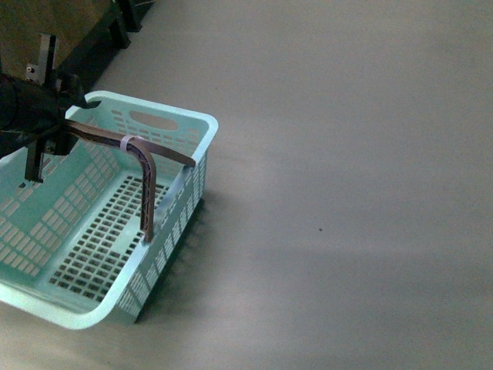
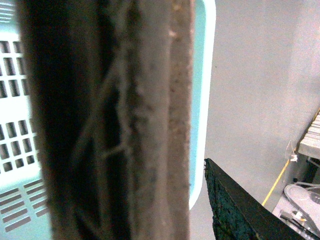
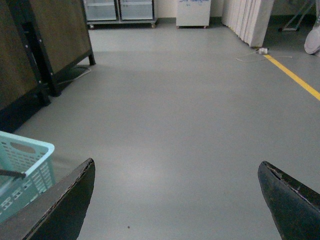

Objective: Pick lemon and mango into basket

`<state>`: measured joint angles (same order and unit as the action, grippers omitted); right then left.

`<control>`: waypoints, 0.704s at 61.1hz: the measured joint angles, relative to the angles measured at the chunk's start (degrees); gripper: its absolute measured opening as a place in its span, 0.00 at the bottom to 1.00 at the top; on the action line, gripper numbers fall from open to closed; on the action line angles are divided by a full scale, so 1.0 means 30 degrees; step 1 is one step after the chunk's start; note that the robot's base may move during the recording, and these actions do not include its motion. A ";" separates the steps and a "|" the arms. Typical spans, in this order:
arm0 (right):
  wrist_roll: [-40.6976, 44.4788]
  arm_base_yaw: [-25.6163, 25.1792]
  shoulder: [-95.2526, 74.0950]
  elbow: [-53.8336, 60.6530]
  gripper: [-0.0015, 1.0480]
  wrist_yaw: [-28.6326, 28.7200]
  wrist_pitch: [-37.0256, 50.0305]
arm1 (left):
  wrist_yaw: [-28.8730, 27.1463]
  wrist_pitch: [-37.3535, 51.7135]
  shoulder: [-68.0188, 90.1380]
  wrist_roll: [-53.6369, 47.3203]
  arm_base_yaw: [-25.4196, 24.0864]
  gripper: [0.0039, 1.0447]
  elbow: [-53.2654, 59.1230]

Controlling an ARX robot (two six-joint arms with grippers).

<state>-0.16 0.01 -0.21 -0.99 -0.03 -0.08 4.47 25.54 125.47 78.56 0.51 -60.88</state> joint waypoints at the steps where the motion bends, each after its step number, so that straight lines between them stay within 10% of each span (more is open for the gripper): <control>1: 0.0000 0.0000 0.0000 0.0000 0.92 0.0007 0.0000 | 0.0007 0.0000 -0.0270 0.0109 0.0015 0.28 0.0248; 43: 0.0000 0.0000 0.0000 0.0000 0.92 0.0000 0.0000 | -0.2616 -0.9027 -2.0779 0.4211 0.2004 0.28 0.2929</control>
<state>-0.16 0.01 -0.21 -0.99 -0.03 -0.08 -3.38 -1.54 63.13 91.20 6.52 -52.10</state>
